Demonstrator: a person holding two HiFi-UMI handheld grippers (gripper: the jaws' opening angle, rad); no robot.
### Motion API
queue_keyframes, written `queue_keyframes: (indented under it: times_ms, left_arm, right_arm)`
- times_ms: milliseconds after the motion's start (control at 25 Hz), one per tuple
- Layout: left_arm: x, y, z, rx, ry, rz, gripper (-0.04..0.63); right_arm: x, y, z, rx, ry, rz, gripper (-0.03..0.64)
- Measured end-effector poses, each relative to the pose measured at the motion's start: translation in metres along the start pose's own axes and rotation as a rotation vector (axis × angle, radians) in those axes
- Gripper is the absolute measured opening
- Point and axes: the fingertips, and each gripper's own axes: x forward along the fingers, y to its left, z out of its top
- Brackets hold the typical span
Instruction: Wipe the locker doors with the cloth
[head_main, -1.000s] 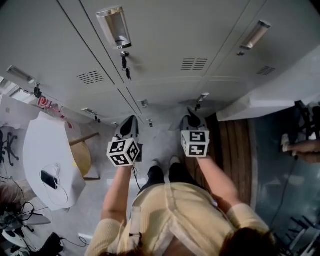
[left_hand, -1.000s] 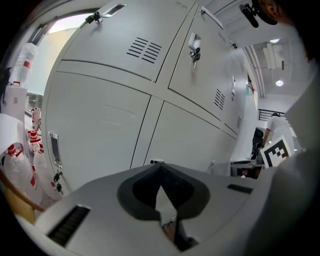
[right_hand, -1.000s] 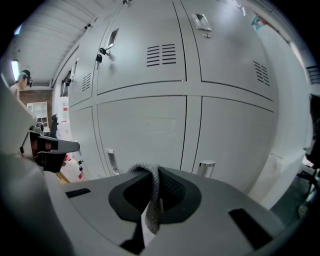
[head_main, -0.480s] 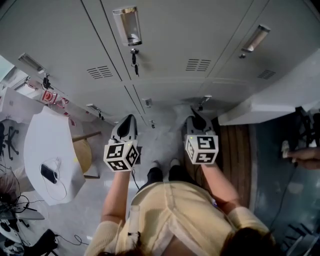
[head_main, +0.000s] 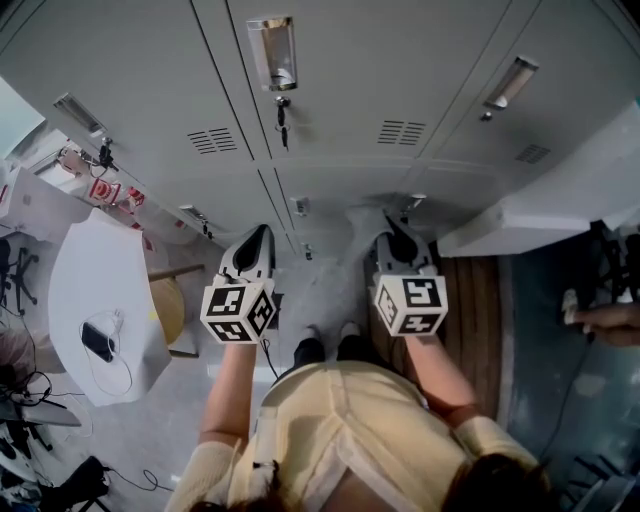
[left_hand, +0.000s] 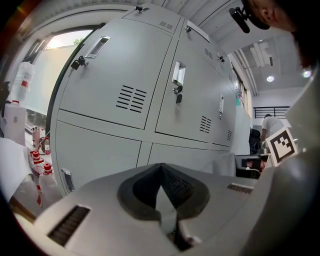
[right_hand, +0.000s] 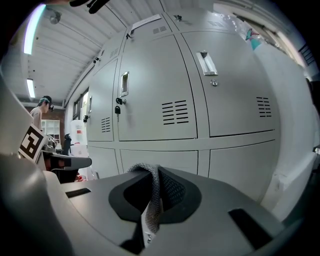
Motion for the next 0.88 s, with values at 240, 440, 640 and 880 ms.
queue_keyframes:
  times_ms: [240,440,640,880]
  left_arm:
    - [-0.001,-0.005,0.006,0.002,0.007,-0.025,-0.012]
    - [0.0,-0.006,0.003,-0.006,0.019,-0.031,-0.012]
    - [0.002,-0.009,0.002,-0.017,0.027,-0.041,-0.012]
    - [0.002,-0.009,-0.002,-0.036,0.049,-0.045,-0.012]
  right_arm:
    - [-0.004,0.003,0.011,0.006,-0.02,0.005,0.006]
    - [-0.006,0.002,0.015,0.014,-0.031,0.0,0.006]
    - [-0.006,0.005,0.015,0.022,-0.038,0.003,0.005]
    - [-0.007,0.006,0.016,0.025,-0.04,0.005,0.006]
